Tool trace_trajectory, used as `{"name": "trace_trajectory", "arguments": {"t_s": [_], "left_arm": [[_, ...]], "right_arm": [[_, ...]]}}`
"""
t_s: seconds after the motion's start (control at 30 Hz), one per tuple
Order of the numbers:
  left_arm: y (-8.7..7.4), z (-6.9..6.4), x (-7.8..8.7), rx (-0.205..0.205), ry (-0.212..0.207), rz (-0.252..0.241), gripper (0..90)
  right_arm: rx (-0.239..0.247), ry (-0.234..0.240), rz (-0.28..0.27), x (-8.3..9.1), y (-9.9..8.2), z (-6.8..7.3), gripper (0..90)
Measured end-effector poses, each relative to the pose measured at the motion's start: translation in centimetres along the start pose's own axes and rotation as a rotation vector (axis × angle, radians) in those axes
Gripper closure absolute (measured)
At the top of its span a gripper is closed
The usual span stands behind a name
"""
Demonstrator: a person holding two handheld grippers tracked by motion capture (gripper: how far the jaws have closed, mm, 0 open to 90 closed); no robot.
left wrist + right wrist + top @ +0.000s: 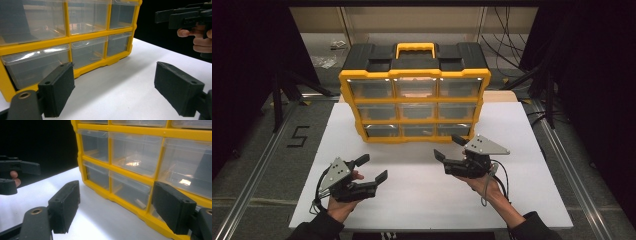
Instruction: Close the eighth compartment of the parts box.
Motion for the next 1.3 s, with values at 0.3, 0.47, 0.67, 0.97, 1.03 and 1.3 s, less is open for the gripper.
{"name": "trace_trajectory", "arguments": {"t_s": [0.3, 0.47, 0.67, 0.97, 1.03, 1.3], "left_arm": [[0.0, 0.0, 0.0, -0.001, 0.0, -0.002, 15.8], [0.0, 0.0, 0.0, -0.004, 0.0, 0.001, 15.8], [0.0, 0.0, 0.0, -0.004, -0.001, 0.002, 15.8], [0.0, -0.1, 0.0, -0.006, -0.002, 0.002, 15.7], [0.0, -0.1, 0.0, -0.007, -0.003, 0.003, 15.7], [0.0, -0.1, 0.0, -0.008, -0.002, 0.002, 15.7]], "right_arm": [[-0.003, -0.014, -0.011, 0.9, -0.3, -0.1, 22.8], [-0.008, -0.024, -0.013, 1.2, -0.7, -0.3, 22.4], [-0.003, -0.03, -0.013, 1.6, -1.1, -0.2, 22.1], [-0.001, -0.034, -0.023, 2.2, -1.4, -0.1, 21.3], [-0.006, -0.036, -0.026, 2.4, -1.5, -0.1, 21.1], [-0.015, -0.047, -0.027, 3.1, -2.1, -0.2, 20.7]]}}
Point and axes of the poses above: each handheld gripper's, and its own axes: x roughly backward along the jaws, y roughly out of its top, z roughly to its left, the point moved 4 cm from there along -x, roughly forward along the jaws, and after that the axes turned 7 degrees about z, right-handed, at the moved point
